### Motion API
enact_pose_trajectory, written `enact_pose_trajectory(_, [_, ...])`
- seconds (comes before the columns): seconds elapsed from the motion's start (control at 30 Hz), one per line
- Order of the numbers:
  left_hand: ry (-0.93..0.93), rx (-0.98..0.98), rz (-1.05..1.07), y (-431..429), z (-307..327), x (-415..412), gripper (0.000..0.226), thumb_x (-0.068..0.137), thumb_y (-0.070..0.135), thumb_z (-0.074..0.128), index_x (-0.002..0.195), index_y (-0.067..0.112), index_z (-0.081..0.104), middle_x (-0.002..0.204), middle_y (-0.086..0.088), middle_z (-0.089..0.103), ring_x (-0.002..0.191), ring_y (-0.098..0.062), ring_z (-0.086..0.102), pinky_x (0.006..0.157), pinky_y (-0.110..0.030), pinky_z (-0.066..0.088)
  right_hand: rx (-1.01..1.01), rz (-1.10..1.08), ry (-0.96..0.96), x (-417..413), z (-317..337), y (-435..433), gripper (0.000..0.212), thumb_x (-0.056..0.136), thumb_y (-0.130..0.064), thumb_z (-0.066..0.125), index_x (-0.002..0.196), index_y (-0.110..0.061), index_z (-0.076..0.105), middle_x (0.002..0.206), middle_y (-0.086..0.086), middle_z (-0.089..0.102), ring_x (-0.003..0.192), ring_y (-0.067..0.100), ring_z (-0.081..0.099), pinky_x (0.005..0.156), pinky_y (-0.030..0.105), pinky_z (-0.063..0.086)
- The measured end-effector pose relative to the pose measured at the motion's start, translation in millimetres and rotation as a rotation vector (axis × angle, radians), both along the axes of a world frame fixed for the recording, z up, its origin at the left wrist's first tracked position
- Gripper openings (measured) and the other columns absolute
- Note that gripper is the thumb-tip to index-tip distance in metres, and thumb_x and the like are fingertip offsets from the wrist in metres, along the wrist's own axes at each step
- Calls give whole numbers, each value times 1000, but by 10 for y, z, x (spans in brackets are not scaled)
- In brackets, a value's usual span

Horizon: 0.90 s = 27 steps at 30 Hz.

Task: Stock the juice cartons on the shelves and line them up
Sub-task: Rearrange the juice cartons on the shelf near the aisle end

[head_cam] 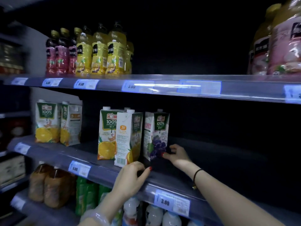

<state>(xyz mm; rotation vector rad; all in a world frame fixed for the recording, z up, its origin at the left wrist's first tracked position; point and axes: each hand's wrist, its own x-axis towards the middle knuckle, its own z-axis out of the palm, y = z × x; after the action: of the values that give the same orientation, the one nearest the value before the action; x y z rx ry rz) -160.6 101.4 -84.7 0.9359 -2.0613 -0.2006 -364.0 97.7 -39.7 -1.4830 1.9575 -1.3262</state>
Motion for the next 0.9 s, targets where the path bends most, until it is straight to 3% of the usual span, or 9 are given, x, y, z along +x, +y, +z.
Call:
enact_pose_trajectory(0.13, [41, 21, -29, 11, -36, 56, 45, 82, 56, 57, 93, 16, 75, 99, 12, 65, 92, -1, 59, 80, -20, 46, -52, 65, -47, 1, 33, -118, 72, 75, -17, 78, 135, -3, 40, 131, 12, 54, 118, 28, 53, 101, 37, 43])
enact_pose_trajectory(0.23, [34, 41, -17, -32, -46, 56, 47, 78, 56, 63, 99, 15, 74, 104, 12, 64, 95, 0, 58, 84, -17, 45, -106, 99, -135, -14, 39, -217, 62, 73, -10, 79, 125, -4, 44, 122, 14, 61, 110, 27, 59, 99, 42, 46])
enact_pose_trajectory(0.47, [42, 146, 14, -59, -12, 63, 53, 72, 67, 59, 92, 21, 76, 100, 19, 62, 92, 7, 56, 81, -18, 47, -72, 148, -305, 20, -21, -496, 38, 78, -7, 74, 111, -6, 56, 112, 15, 64, 98, 26, 63, 86, 36, 52])
enact_pose_trajectory(0.63, [31, 154, 7, -53, -2, 54, 54, 70, 70, 56, 89, 24, 77, 99, 20, 62, 90, 8, 56, 78, -17, 47, -58, 93, -343, -23, -64, -639, 49, 77, -9, 75, 117, 5, 50, 113, 21, 63, 100, 31, 63, 81, 37, 54])
enact_pose_trajectory(0.77, [36, 175, -16, -81, 10, 67, 54, 69, 70, 58, 86, 23, 77, 98, 19, 63, 90, 7, 57, 79, -19, 48, -69, 57, -303, -27, -72, -640, 66, 71, -16, 80, 125, 1, 46, 118, 14, 60, 106, 31, 61, 89, 43, 52])
enact_pose_trajectory(0.83, [33, 179, -23, -89, 16, 71, 53, 68, 69, 59, 86, 23, 78, 98, 19, 63, 90, 7, 57, 78, -19, 48, -61, 62, -288, -33, -66, -638, 57, 72, -15, 80, 120, 2, 54, 118, 17, 62, 103, 31, 63, 88, 43, 53])
enact_pose_trajectory(0.9, [33, 181, -32, -92, 20, 70, 52, 69, 68, 60, 86, 23, 78, 98, 19, 63, 90, 7, 57, 78, -19, 48, -75, 58, -292, -43, -56, -618, 34, 73, -11, 78, 101, -3, 60, 108, 17, 66, 85, 25, 65, 73, 35, 55])
